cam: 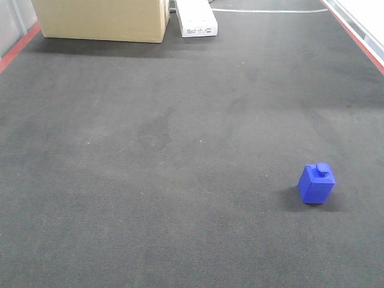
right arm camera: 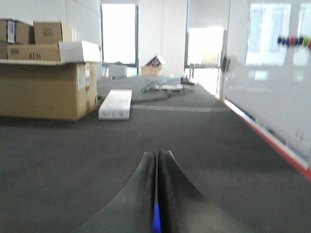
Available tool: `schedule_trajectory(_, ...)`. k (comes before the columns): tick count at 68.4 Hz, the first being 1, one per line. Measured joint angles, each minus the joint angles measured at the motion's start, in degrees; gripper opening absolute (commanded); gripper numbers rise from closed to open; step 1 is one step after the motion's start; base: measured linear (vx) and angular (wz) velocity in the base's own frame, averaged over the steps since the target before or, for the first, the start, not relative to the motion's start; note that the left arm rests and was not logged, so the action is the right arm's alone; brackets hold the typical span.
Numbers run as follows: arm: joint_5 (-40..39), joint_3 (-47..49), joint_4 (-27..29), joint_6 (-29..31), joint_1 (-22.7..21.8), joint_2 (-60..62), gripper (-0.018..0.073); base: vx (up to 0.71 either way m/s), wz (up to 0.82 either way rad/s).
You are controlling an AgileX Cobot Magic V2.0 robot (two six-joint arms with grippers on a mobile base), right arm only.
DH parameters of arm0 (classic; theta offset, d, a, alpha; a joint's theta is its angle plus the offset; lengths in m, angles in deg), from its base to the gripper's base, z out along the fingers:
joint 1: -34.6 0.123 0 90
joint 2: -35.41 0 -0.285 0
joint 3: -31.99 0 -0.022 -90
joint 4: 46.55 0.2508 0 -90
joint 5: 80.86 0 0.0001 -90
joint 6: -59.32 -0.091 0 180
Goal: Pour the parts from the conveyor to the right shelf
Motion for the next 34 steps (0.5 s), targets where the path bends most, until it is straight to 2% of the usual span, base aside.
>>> schedule_trajectory(11, 1.5, 8.2, -1.6, 0.8, 0.0, -4.0, -0.0009, 0.00, 0.00)
schedule_trajectory(34, 16.6, 21.7, -1.8, 0.8, 0.0, -23.9, -0.0009, 0.00, 0.00)
